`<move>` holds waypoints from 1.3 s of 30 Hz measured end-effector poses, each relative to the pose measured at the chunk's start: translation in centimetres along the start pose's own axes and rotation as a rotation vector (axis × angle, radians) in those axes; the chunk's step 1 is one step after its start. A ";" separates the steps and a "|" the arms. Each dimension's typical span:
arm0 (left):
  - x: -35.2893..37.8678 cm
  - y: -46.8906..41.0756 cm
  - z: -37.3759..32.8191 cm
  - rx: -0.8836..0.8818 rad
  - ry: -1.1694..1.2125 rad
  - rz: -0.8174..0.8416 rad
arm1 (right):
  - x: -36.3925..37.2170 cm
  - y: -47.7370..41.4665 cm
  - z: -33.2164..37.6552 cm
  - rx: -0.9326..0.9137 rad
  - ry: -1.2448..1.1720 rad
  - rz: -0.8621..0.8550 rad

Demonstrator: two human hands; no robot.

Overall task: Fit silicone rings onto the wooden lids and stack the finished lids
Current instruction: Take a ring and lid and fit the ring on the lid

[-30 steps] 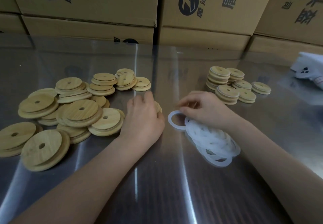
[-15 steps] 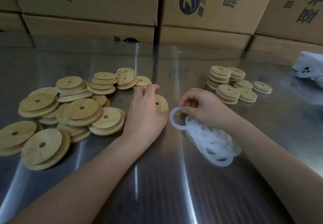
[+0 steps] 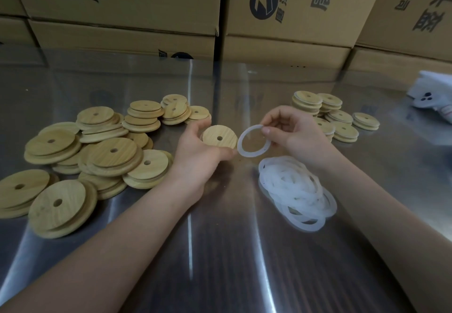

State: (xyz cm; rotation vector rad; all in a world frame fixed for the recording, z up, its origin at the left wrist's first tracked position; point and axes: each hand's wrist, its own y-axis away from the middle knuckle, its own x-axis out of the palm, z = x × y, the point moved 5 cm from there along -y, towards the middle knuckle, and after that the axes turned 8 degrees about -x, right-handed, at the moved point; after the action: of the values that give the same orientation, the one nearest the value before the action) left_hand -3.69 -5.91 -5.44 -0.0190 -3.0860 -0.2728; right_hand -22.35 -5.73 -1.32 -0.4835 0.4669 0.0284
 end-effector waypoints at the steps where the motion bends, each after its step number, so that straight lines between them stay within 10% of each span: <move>1: 0.2 0.0 0.1 -0.032 0.079 0.037 | -0.1 0.0 0.1 -0.004 -0.021 -0.021; 19: 1.1 0.0 0.1 -0.211 0.476 0.264 | 0.2 0.3 1.0 0.043 -0.344 -0.018; 39: 1.8 0.7 -0.3 0.080 0.113 0.322 | 1.2 0.6 1.2 0.023 -0.300 -0.025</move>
State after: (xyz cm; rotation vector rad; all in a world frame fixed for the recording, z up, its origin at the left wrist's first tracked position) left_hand -5.46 -5.23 -4.98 -0.4748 -2.9166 -0.1298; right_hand -20.90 -4.77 -1.19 -0.4530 0.1668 0.0707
